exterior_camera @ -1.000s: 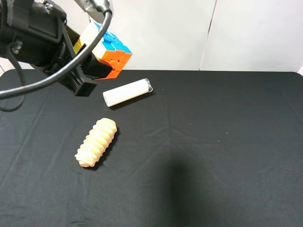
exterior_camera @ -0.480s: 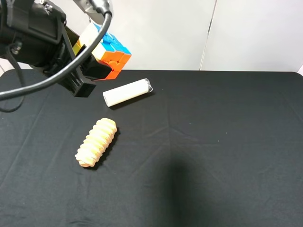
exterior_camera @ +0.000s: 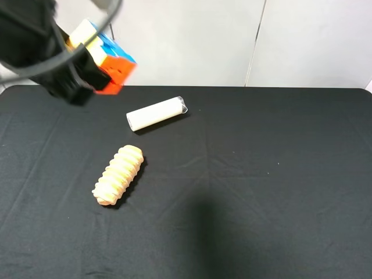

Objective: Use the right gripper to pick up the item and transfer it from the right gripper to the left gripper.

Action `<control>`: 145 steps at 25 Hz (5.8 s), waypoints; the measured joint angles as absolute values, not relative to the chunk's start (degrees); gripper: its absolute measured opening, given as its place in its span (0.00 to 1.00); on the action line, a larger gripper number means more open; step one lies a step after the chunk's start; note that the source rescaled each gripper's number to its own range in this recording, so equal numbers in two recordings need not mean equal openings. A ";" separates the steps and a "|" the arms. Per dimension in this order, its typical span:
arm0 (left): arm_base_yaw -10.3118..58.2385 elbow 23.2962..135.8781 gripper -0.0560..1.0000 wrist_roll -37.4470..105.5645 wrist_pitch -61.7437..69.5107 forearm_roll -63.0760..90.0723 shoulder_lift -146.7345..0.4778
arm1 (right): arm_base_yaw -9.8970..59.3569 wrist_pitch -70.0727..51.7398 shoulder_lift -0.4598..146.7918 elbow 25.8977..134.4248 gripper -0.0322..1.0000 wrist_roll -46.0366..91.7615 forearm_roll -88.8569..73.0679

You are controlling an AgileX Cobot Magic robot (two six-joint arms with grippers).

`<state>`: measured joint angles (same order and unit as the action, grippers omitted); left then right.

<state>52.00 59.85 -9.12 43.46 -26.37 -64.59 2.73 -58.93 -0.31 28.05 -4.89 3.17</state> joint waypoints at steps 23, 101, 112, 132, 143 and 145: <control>43.13 78.69 0.05 -8.51 66.69 -27.98 -66.62 | 2.73 -58.93 -0.31 28.05 0.99 -4.89 3.17; 6.80 75.65 0.99 15.12 44.74 2.64 -115.46 | 2.73 -58.93 -0.31 28.05 1.00 -4.89 3.17; 6.80 75.65 1.00 15.12 49.17 2.64 -107.94 | 2.73 -58.93 -0.31 28.05 1.00 -4.89 3.17; 6.80 75.65 1.00 13.59 59.94 2.64 -78.46 | 2.73 -58.93 -0.31 28.05 1.00 -4.89 3.17; 6.80 75.65 1.00 9.26 66.83 2.66 -57.27 | 2.73 -58.93 -0.31 28.05 1.00 -4.89 3.17; 6.80 75.65 1.00 8.35 66.83 2.66 -53.89 | 2.73 -58.93 -0.31 28.05 1.00 -4.89 3.17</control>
